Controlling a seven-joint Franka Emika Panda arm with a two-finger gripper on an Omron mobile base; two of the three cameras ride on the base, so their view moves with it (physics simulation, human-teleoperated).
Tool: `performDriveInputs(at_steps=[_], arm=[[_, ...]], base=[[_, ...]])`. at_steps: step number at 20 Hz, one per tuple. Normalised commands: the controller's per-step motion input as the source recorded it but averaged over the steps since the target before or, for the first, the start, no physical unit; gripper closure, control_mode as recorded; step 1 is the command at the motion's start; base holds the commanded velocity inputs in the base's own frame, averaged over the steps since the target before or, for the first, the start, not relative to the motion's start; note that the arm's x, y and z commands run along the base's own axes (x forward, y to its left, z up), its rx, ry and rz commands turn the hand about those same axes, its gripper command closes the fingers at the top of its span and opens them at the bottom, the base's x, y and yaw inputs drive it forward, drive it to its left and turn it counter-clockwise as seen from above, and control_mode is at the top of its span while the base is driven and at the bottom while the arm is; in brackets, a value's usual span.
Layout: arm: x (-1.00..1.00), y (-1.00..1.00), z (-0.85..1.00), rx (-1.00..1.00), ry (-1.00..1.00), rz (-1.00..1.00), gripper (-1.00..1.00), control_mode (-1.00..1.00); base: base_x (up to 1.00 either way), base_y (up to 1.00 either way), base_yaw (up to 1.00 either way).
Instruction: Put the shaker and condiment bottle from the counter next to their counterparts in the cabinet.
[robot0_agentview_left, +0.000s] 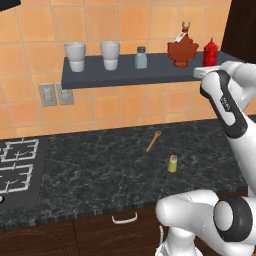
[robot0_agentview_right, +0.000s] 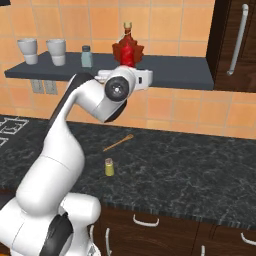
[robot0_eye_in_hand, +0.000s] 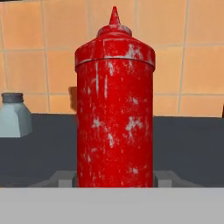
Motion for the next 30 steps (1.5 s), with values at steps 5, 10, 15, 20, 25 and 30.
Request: performDriveInputs(at_steps=[5, 10, 15, 20, 25, 30], arm=[[0.52, -0.05, -0.07, 0.00, 0.03, -0.04, 1.00, -1.00], [0.26, -0.06, -0.32, -0.05, -0.02, -0.12, 1.00, -1.00], [0.45, -0.02, -0.14, -0.02, -0.01, -0.06, 1.00, -1.00], [0.39, -0.24, -0.20, 0.00, 0.00, -0.03, 1.00, -1.00], [0.24, -0.30, -0.50, 0.00, -0.05, -0.02, 1.00, -1.00], [0.23, -0.23, -0.40, 0.00, -0.09, 0.00, 1.00, -1.00]], base=[[0.00, 0.00, 0.00], [0.00, 0.00, 0.00], [0.00, 0.00, 0.00], [0.00, 0.00, 0.00], [0.00, 0.00, 0.00], [0.00, 0.00, 0.00]])
